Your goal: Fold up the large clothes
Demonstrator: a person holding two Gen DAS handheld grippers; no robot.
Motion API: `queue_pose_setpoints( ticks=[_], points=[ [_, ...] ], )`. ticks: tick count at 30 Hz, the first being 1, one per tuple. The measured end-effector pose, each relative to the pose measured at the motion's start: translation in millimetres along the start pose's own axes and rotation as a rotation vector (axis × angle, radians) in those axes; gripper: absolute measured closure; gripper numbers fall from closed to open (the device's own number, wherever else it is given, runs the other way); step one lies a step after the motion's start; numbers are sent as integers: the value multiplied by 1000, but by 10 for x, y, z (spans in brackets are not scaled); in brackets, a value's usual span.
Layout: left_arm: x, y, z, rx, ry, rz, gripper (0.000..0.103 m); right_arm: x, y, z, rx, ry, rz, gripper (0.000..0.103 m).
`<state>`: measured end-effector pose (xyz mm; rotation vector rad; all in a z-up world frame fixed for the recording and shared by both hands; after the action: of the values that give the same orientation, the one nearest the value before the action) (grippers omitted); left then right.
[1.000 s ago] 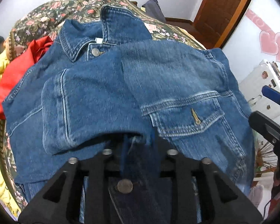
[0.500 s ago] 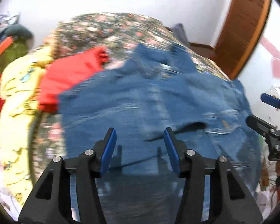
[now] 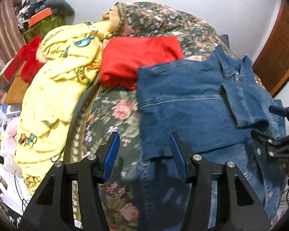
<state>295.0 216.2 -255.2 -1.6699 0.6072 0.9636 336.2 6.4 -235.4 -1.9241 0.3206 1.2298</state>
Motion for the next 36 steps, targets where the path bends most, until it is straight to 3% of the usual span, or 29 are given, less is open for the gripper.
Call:
queue_pose_setpoints(
  ticks=[3,7,13,15,17,19,21,30,33,36],
  points=[
    [44,66,83,-11,-2,9,50,240,66,20,-42,62,65,3],
    [139,134,148,-24,0,30,50,299,41,-36,-35,75,51,4],
    [203,191,134,-47,18,51,50,364,-135,-27,-6,36,26,20],
    [190,193,111,-39,16,48,50,363,-174,3,-12,46,6,30],
    [176,197,91,-28,11,47,50,348,-197,41,-26,65,-9,48],
    [169,199,81,-23,8,49,50,313,-214,58,-53,106,-29,78],
    [158,202,81,-23,3,49,50,256,-223,2,-48,139,-44,95],
    [122,236,19,-4,-15,59,50,-264,-321,-634,286,-66,-174,95],
    [120,248,-27,7,-20,62,50,-333,-200,-843,418,-146,-188,95],
    [123,264,-71,11,-17,68,50,-292,32,-1000,504,-165,-170,95]
  ],
)
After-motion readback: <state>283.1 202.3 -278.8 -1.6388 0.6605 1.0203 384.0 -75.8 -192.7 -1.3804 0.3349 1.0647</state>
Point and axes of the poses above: each gripper's, at about its wrist camera, not at the fingertips, and x roughly the way its jaws point, z to its left, y to its underside, the point moved 6 cm from there along x, roughly the way its jaws point, and after that the axes turned 3 degrees about -x, right-handed, at the moved point
